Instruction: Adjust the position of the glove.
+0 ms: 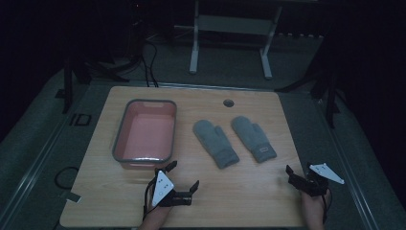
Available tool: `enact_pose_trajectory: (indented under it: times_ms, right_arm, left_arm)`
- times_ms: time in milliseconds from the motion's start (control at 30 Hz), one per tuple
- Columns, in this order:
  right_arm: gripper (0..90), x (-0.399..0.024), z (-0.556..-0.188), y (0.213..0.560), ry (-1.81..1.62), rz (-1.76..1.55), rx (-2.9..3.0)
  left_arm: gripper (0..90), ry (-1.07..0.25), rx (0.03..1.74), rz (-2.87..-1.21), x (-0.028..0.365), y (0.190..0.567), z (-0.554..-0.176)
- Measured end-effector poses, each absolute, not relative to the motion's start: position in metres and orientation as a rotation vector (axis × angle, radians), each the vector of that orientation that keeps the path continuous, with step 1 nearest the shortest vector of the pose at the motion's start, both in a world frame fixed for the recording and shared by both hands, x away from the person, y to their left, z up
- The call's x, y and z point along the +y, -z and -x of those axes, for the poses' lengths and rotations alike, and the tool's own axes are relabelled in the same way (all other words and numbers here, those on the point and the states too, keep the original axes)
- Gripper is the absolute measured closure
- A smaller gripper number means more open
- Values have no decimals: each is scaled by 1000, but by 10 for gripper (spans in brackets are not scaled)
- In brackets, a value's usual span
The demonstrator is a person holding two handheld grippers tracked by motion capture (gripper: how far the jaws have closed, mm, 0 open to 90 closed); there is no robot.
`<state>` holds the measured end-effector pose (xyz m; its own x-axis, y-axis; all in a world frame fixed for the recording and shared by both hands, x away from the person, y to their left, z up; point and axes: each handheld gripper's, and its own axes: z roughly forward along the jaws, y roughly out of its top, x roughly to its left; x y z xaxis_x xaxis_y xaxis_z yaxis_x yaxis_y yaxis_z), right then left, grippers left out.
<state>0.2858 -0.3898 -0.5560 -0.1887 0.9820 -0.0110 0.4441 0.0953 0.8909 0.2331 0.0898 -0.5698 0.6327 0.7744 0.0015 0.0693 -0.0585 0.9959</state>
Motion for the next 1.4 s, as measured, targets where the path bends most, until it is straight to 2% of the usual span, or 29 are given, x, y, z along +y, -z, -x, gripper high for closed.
enact_pose_trajectory:
  times_ms: [133,367,433,600,667,1067,1400]
  right_arm:
    - [127,-387,-285,555,-1049,-1386,1762]
    - [113,-374,-283,526,-1060,-1327,1798]
    - [143,-369,-284,517,-1072,-1317,1813]
    - [146,-357,-293,501,-1126,-1317,1911]
    - [208,-350,-296,495,-1106,-1304,1927]
    - [135,-307,-321,468,-1199,-1182,2042]
    - [110,-257,-350,461,-1202,-1117,2218]
  left_arm:
    - [1,-671,721,-1548,89,570,-233]
    - [1,-672,720,-1549,89,570,-233]
    - [1,-672,722,-1549,89,570,-233]
    - [1,-671,722,-1547,89,570,-233]
    - [1,-669,723,-1547,89,570,-233]
    - [1,-664,723,-1549,89,570,-233]
    - [1,-648,719,-1553,89,569,-234]
